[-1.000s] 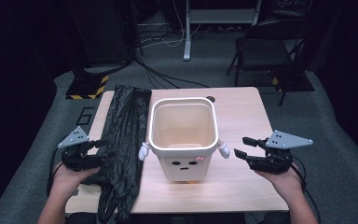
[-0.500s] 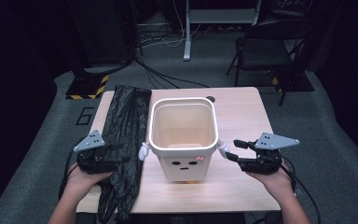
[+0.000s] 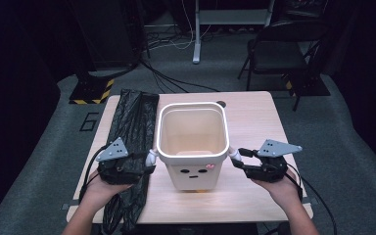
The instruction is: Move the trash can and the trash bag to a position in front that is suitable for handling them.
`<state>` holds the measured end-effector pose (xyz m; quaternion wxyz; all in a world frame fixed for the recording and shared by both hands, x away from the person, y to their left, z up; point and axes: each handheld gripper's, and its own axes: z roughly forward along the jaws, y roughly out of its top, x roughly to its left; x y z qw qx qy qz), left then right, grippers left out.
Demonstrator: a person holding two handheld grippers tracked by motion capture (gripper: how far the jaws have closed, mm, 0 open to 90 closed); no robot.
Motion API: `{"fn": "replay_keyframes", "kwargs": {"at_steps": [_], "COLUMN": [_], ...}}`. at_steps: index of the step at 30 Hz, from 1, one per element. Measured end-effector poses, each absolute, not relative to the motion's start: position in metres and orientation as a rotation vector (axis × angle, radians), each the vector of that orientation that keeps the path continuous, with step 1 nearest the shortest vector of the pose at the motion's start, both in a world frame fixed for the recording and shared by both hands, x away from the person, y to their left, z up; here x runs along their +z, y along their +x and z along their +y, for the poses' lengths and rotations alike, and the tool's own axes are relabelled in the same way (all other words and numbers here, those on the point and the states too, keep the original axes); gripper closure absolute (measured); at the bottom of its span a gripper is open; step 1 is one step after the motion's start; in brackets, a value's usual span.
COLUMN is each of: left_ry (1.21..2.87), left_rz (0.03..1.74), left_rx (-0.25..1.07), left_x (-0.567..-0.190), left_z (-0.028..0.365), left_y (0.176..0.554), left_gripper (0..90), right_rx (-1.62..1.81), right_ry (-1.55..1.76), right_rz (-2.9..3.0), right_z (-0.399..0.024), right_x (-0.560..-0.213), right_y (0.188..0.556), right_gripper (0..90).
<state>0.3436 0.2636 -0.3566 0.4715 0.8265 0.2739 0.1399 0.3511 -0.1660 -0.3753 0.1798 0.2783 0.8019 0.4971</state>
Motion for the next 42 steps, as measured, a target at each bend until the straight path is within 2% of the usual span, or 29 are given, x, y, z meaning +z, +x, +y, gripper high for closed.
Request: {"fn": "replay_keyframes", "kwargs": {"at_steps": [8,15,17,19,24,26,36,40,41,42], "left_ry": [2.072,2.049,2.045,2.043,2.032,2.009,1.949,1.943,1.951,1.973], "left_rz": [0.668,0.674,0.669,0.654,0.668,0.668,0.617,0.618,0.618,0.629], "left_rx": [0.515,0.518,0.505,0.483,0.43,0.375,0.23,0.204,0.209,0.243], "left_x": [-0.36,-0.356,-0.354,-0.354,-0.355,-0.356,-0.364,-0.364,-0.363,-0.362], "left_z": [0.247,0.254,0.256,0.257,0.258,0.261,0.276,0.277,0.276,0.271], "left_y": [0.341,0.337,0.337,0.336,0.34,0.344,0.355,0.358,0.357,0.355], "left_gripper": [46.9,48.3,48.5,53.9,54.1,54.2,54.2,53.8,53.8,46.7], "right_rx": [1.402,1.394,1.396,1.394,1.404,1.41,1.463,1.458,1.454,1.439], "right_ry": [0.787,0.779,0.775,0.779,0.771,0.771,0.781,0.775,0.773,0.776], "right_rz": [2.25,2.248,2.244,2.245,2.248,2.265,2.282,2.284,2.28,2.265], "right_z": [-0.166,-0.166,-0.166,-0.166,-0.165,-0.163,-0.166,-0.165,-0.165,-0.165], "right_x": [-0.375,-0.375,-0.375,-0.374,-0.375,-0.377,-0.379,-0.378,-0.378,-0.378], "right_y": [0.35,0.349,0.349,0.349,0.348,0.349,0.354,0.353,0.353,0.354], "right_gripper": [56.7,56.6,56.6,56.7,59.1,63.3,65.0,64.0,60.5,54.9]}}
